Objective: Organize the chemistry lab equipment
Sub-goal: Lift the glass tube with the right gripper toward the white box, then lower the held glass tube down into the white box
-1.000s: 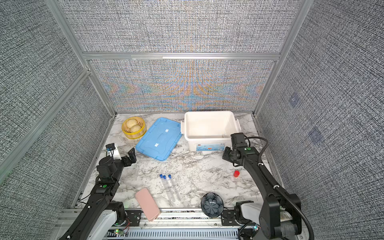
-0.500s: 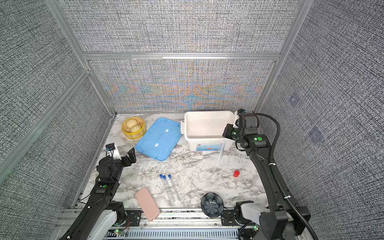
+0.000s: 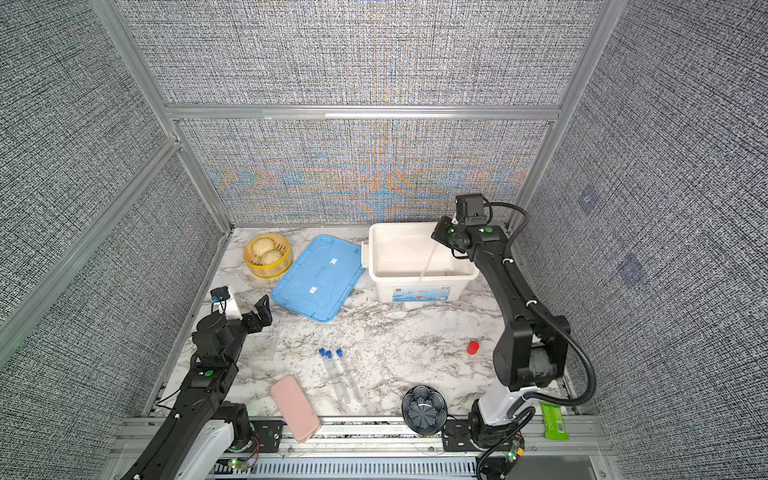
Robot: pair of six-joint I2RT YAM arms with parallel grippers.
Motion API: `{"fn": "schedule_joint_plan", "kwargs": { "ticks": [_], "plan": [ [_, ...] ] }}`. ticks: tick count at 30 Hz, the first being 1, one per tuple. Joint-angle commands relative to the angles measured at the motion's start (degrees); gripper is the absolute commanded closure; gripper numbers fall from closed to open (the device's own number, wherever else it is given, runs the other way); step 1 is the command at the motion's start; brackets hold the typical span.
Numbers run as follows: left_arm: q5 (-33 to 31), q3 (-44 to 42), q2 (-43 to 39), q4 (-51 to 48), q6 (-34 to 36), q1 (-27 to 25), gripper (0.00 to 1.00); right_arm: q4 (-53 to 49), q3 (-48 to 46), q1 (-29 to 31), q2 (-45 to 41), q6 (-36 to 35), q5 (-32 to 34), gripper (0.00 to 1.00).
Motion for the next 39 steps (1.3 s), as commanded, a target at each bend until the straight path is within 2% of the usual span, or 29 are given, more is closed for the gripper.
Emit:
{"fn": "schedule_joint_plan", "kwargs": {
  "ticks": [1, 7, 15, 25, 36, 39],
  "plan": [
    [0.4, 0.1, -0.1, 0.6, 0.2, 0.0, 0.01, -1.3, 3.9, -0.8, 3.7, 7.0, -4.0, 0.94],
    [0.6, -0.3, -1.3, 0.1, 0.3, 0.0, 0.01, -6.5, 10.7, -1.4, 10.6, 9.7, 0.1, 0.94],
    [0.9, -0.3, -1.6, -0.1, 0.3, 0.0, 0.01, -8.0, 11.6, -1.6, 15.6, 11.7, 6.4, 0.94],
    [1.3, 0.1, -0.7, 0.0, 0.4, 0.0, 0.01, -11.4, 14.7, -0.5, 21.9, 8.0, 15.4, 0.94],
    [1.1, 0.2, -0.5, -0.2, 0.4, 0.0, 0.01, -9.3, 16.6, 0.5, 29.2, 5.6, 19.5, 0.94],
    [1.3, 0.5, 0.1, -0.1, 0.4, -0.1, 0.01, -11.2, 19.4, 1.8, 31.8, 4.0, 23.7, 0.94]
  ]
}}
